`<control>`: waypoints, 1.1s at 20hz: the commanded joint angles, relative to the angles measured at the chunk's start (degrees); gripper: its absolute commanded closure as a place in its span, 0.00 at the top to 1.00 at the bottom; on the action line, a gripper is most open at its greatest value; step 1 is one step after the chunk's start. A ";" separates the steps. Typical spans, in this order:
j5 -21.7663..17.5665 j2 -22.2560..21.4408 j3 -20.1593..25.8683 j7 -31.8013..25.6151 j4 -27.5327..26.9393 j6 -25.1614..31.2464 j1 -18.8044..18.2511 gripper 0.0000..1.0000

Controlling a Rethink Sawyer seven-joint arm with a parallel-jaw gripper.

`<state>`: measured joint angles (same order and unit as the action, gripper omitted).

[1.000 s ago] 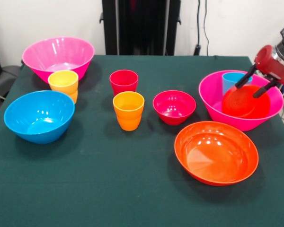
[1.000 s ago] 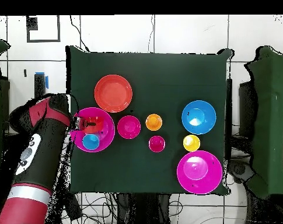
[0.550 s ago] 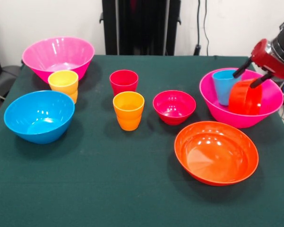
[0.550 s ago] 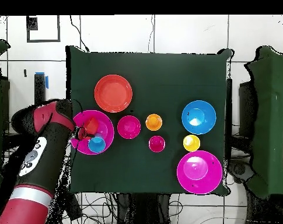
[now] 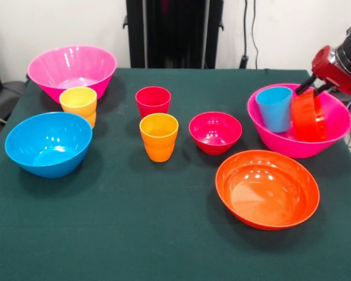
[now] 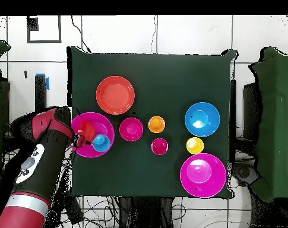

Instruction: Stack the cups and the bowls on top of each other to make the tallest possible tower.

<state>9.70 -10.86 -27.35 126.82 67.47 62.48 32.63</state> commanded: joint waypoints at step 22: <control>-0.13 -27.38 13.79 -11.99 27.11 -4.91 -7.66 0.00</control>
<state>9.69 -30.74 -23.59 126.81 85.75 61.78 27.49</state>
